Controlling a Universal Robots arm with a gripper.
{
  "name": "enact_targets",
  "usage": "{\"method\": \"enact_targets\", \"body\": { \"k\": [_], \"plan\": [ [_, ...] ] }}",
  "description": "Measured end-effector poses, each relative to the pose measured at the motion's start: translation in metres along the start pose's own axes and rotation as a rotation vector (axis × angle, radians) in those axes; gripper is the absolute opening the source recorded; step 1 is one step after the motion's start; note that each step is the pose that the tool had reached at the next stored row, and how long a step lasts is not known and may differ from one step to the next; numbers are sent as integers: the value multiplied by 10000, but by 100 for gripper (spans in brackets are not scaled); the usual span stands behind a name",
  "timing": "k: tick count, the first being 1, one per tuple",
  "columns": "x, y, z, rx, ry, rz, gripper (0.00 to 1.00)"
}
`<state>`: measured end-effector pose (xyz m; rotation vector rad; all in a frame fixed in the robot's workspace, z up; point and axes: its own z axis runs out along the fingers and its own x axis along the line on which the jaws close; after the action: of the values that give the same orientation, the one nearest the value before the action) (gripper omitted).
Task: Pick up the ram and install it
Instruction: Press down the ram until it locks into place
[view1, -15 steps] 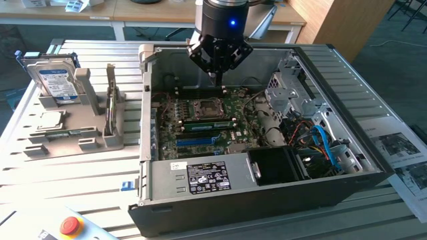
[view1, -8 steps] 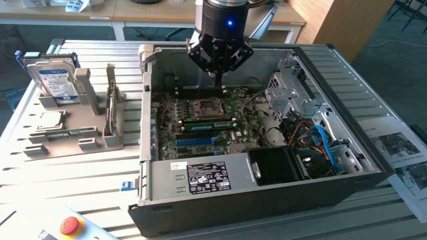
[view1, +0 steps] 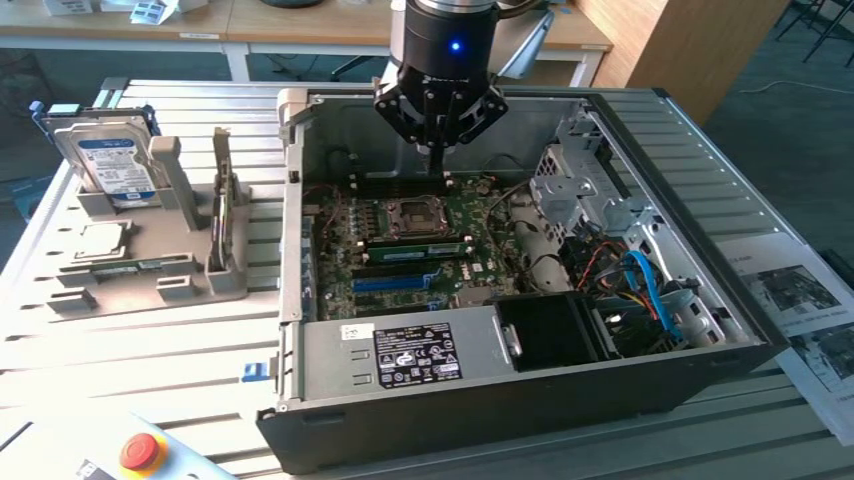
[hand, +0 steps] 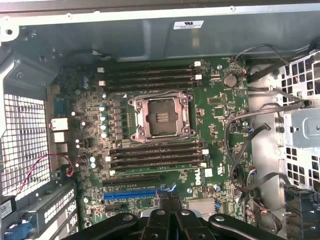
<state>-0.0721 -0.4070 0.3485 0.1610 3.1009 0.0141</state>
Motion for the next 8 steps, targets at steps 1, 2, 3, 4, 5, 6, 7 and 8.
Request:
{"method": "enact_targets", "body": {
  "k": [1,2,3,4,5,6,7,8],
  "plan": [
    [0,0,0,0,0,0,10],
    [0,0,0,0,2,0,10],
    [1,0,0,1,12,2,10],
    [1,0,0,3,27,3,10],
    [1,0,0,4,42,2,10],
    [0,0,0,5,61,1,10],
    [0,0,-1,1,80,1,10],
    [0,0,-1,-1,97,2,10]
  ]
}}
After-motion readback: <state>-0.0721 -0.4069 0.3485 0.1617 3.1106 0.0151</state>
